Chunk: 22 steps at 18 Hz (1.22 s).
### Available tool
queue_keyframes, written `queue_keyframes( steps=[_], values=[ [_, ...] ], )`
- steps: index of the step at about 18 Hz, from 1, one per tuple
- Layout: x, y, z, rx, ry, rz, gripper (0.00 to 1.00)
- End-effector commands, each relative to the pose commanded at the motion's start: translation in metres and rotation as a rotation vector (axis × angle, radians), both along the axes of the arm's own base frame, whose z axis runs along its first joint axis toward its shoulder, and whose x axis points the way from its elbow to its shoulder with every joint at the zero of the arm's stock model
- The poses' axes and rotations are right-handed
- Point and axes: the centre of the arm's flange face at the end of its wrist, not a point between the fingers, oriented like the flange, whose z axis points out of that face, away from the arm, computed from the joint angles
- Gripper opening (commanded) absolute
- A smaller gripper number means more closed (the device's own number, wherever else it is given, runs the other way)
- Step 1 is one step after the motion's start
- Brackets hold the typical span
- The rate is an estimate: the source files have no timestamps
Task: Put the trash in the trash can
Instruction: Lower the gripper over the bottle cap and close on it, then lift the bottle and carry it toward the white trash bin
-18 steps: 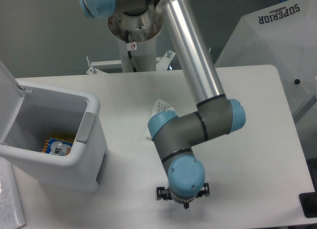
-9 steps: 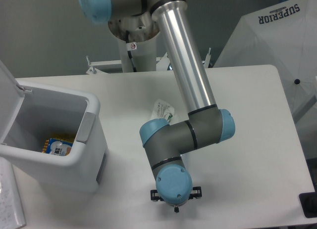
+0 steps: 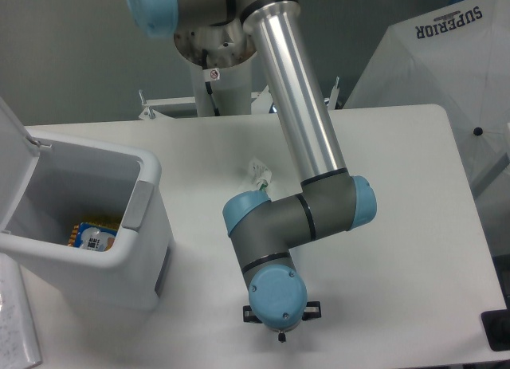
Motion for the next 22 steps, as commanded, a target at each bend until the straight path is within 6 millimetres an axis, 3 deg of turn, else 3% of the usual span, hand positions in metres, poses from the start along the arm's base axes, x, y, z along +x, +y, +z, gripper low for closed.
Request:
queue_keyframes(
  steps=[3, 6, 13, 18, 22],
  values=[
    [-0.001, 0.001, 0.025, 0.052, 0.034, -0.009, 0.00],
    [-0.007, -0.001, 0.063, 0.157, 0.057, -0.010, 0.00],
    [-0.029, -0.033, 0.180, 0.498, 0.024, 0.018, 0.00],
    [-0.017, -0.052, 0.261, 0.711, -0.002, -0.009, 0.00],
    [0.000, -0.058, 0.312, 0.885, -0.013, -0.069, 0.00]
  ],
)
